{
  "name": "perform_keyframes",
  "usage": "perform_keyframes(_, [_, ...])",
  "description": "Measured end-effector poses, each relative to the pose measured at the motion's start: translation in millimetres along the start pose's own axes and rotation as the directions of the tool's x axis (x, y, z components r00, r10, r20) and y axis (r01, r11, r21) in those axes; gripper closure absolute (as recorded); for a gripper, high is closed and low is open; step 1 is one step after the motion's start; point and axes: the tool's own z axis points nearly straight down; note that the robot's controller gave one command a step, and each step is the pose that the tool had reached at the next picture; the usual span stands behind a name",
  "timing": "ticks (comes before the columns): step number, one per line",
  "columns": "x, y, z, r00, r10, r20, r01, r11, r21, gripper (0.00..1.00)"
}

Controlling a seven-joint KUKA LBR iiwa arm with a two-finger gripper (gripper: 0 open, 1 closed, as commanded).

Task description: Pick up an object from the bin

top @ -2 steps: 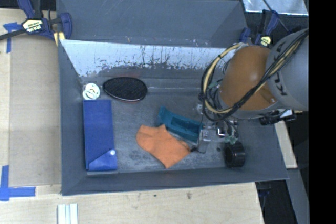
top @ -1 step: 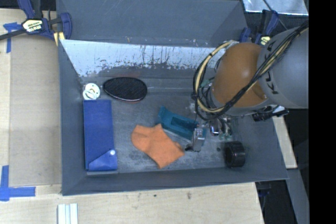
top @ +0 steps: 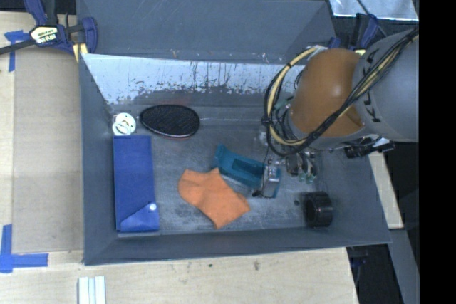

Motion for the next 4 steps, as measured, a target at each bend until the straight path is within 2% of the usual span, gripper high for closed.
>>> perform_keyframes(1, [-5.1, 19.5, 42.3, 0.988, 0.156, -0.005, -0.156, 0.988, 0.002, 0.0])
perform_keyframes(2, [-13.5, 13.5, 41.8, 0.992, 0.128, -0.008, -0.128, 0.992, -0.002, 1.0])
perform_keyframes(4, [-13.3, 13.7, 40.9, 0.992, 0.128, -0.008, -0.128, 0.992, -0.002, 1.0])
